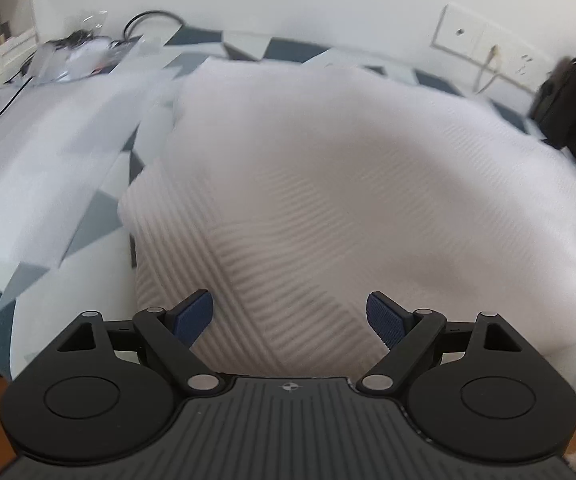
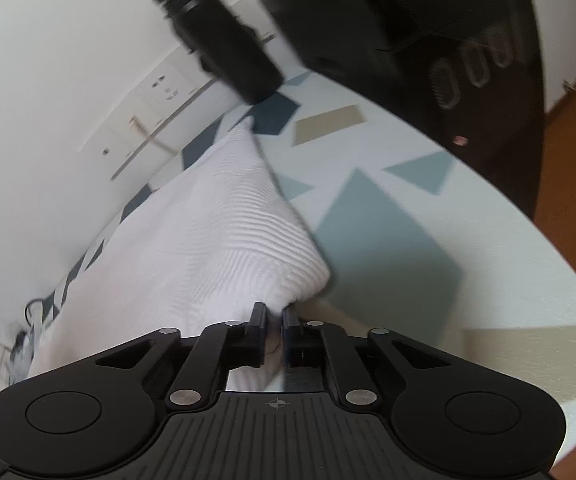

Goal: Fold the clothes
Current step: 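Grasp the sweater edge with the right gripper and lift it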

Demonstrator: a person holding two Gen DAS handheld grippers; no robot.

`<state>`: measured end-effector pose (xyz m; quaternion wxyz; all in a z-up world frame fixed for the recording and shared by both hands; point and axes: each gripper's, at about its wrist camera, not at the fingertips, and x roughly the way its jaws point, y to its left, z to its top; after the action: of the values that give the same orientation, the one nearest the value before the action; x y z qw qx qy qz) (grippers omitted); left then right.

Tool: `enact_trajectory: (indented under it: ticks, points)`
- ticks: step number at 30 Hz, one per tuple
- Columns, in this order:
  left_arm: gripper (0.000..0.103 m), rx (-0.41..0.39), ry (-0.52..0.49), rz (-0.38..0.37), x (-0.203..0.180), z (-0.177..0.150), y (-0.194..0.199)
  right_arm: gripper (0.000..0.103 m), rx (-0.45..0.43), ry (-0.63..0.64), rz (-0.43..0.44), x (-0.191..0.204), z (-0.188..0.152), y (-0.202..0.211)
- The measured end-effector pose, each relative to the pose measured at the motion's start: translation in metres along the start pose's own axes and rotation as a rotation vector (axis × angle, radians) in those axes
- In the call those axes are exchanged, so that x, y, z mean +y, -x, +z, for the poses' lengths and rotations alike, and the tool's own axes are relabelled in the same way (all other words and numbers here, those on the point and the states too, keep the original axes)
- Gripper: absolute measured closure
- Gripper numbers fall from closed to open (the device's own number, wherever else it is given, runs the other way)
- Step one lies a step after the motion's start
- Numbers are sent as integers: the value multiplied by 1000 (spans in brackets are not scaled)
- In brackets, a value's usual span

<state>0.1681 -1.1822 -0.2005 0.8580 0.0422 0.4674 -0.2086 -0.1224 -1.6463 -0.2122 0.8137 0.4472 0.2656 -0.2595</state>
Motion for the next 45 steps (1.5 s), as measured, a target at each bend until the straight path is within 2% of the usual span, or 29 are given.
enact_trajectory:
  ticks: [3,5,7,8,10,12,16,20,25,26,27,28,29,31,34,39,45]
  points:
    - [17,4,-11,20,-3,-2,-5,98,-9,-18,-22,-10,-4,5]
    - [17,5,-18,31,-5,-3,-6,94,-4,-47,-28,-16,-6,6]
    - [17,-2,-10,39,-6,-3,-6,70,9,-87,-7,-22,-9,8]
    - [16,-7,0,44,-5,-2,-6,64,21,-108,27,-24,-12,9]
    - [13,-23,28,56,-4,-1,-3,45,44,-123,77,-22,-18,9]
    - [9,-42,52,78,-3,1,0,40,66,-123,115,-16,-24,6]
    - [8,-54,46,128,0,6,3,40,95,-139,127,-6,-29,-15]
    - [8,-53,28,152,2,9,7,40,49,-167,147,2,-19,-36]
    - [8,-37,-18,143,-1,4,3,32,8,-121,131,22,-7,-61]
    - [8,-34,-24,139,0,3,1,32,5,-102,121,27,-7,-64]
    - [8,-31,-30,132,1,3,0,38,5,-82,110,32,-8,-66]
    - [8,-28,-37,126,2,4,-2,58,7,-67,98,35,-10,-68]
    - [8,-25,-44,120,3,4,-4,68,11,-55,85,37,-12,-70]
    - [8,-19,-58,107,4,4,-7,76,7,-42,59,41,-17,-69]
    - [8,-16,-91,87,8,7,-12,80,-38,-60,21,44,-22,-59]
    - [8,-7,-128,41,15,15,-21,82,-81,-64,-20,49,-27,-43]
    - [1,2,-149,4,20,21,-30,82,-107,-74,-80,52,-36,-31]
